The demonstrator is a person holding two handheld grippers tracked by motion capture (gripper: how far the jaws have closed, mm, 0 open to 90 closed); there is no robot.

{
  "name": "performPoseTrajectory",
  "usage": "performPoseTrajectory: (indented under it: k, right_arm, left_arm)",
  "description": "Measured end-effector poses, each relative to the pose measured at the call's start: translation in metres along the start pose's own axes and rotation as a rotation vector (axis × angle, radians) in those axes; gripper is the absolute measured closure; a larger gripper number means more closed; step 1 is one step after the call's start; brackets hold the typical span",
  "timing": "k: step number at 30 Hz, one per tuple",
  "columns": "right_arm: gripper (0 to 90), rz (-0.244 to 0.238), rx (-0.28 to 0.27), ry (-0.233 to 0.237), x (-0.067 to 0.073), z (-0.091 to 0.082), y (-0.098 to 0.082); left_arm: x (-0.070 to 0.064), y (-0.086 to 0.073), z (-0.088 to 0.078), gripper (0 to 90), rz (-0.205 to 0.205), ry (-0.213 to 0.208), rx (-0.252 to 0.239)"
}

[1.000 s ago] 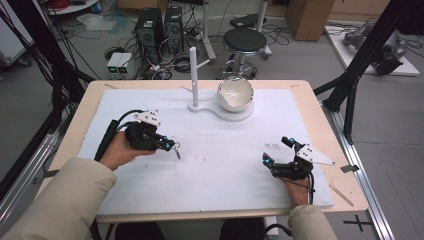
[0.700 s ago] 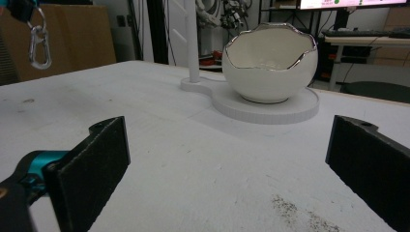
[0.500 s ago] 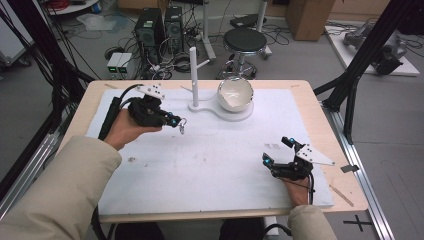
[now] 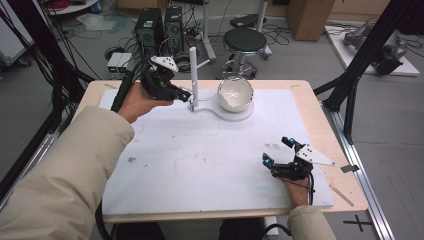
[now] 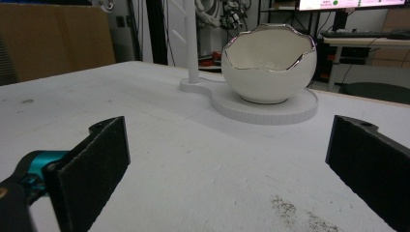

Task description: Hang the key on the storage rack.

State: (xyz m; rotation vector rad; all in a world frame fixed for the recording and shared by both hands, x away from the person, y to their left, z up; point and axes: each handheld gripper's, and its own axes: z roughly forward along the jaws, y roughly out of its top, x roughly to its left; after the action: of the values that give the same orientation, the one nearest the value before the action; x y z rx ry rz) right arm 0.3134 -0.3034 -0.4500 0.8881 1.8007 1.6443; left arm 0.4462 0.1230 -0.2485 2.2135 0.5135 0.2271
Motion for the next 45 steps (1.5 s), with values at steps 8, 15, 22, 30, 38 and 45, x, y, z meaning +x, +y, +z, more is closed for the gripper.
performPoseTrajectory:
  k: [8,15,22,30,38,45]
  right_arm:
    - [0.8,0.004,0.001,-0.001,0.000,0.000,0.000]
    - [0.8,-0.001,0.000,-0.002,0.001,0.000,0.000]
    - [0.8,-0.002,0.002,-0.004,0.001,0.000,0.000]
    - [0.8,-0.001,0.000,-0.003,0.001,0.000,0.000]
    - [0.8,0.002,0.000,-0.004,0.001,0.000,0.000]
    - [0.8,0.001,0.000,-0.005,0.000,0.000,0.000]
  left_arm:
    - [0.015,0.015,0.017,88.3,-0.010,0.040,0.011]
    - [0.030,0.012,0.028,88.3,-0.072,0.076,0.007]
    - [0.045,0.006,0.035,88.3,-0.129,0.083,-0.005]
    - [0.056,0.001,0.043,88.3,-0.174,0.083,-0.021]
    - [0.065,-0.004,0.048,88.3,-0.211,0.086,-0.032]
    - [0.071,-0.007,0.052,88.2,-0.231,0.097,-0.039]
